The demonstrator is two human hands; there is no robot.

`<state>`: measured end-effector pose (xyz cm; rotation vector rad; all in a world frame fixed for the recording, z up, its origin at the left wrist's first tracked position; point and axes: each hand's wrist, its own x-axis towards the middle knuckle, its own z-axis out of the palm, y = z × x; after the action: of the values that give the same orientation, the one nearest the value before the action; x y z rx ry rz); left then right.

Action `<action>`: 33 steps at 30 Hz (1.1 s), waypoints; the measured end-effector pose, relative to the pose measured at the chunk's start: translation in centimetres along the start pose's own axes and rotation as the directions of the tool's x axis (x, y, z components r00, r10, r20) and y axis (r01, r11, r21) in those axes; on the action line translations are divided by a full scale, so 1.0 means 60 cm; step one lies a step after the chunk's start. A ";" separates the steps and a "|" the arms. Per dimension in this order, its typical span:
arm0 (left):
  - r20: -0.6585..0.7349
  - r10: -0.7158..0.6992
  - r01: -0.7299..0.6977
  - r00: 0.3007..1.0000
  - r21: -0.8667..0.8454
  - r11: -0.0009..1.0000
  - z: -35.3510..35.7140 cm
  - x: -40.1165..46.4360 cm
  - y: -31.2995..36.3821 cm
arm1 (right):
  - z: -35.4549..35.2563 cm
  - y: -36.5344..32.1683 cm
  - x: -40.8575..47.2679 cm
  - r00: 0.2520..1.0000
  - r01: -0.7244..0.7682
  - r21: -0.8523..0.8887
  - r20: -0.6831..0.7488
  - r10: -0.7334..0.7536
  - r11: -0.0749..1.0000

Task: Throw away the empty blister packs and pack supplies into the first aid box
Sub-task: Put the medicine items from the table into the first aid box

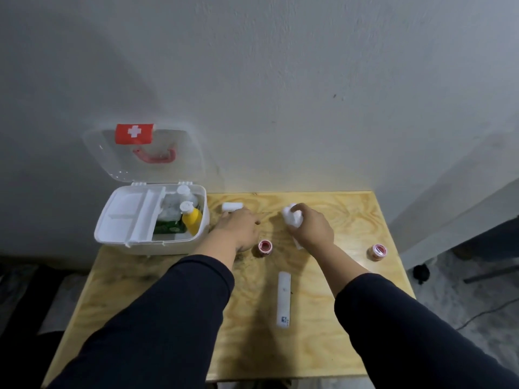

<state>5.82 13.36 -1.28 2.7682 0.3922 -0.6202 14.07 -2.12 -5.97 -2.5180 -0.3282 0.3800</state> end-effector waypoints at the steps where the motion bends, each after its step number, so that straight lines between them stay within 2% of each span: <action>1: -0.005 0.005 -0.005 1.000 -0.005 1.000 -0.002 -0.005 -0.002 | -0.005 -0.005 -0.006 1.000 -0.018 0.131 -0.010 0.020 0.991; 3: -0.021 0.024 -0.023 1.000 0.004 1.000 -0.013 -0.019 -0.006 | -0.019 -0.022 -0.017 0.999 -0.028 0.335 -0.025 0.038 0.942; 5: -0.049 0.056 -0.055 0.997 0.025 0.998 -0.028 -0.035 -0.010 | -0.034 -0.046 -0.031 0.997 -0.026 0.448 -0.049 0.054 0.894; 9: -0.152 0.121 -0.119 0.981 0.024 0.993 -0.069 -0.080 -0.033 | -0.050 -0.105 -0.066 0.991 0.040 0.574 -0.127 0.040 0.818; 14: -0.285 0.121 -0.124 0.951 0.009 0.992 -0.098 -0.142 -0.104 | -0.035 -0.198 -0.116 0.986 0.099 0.655 -0.166 0.015 0.749; 19: -0.289 0.091 -0.103 0.953 -0.028 0.994 -0.098 -0.193 -0.190 | 0.018 -0.281 -0.163 0.985 0.129 0.657 -0.168 -0.022 0.742; 25: -0.174 -0.004 -0.003 0.985 -0.039 0.999 -0.069 -0.215 -0.291 | 0.092 -0.353 -0.185 0.990 0.137 0.635 -0.118 -0.079 0.761; 30: -0.104 -0.048 0.043 0.993 -0.053 0.998 -0.029 -0.218 -0.346 | 0.147 -0.384 -0.184 0.982 0.185 0.534 -0.122 -0.142 0.825; 33: -0.116 -0.045 0.040 0.992 -0.048 0.998 -0.013 -0.223 -0.356 | 0.174 -0.394 -0.178 0.971 0.230 0.390 -0.159 -0.181 0.891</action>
<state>-12.37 30.67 0.97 2.7668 0.4852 -0.4541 -2.91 18.88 1.20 -2.0618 -0.4179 0.1880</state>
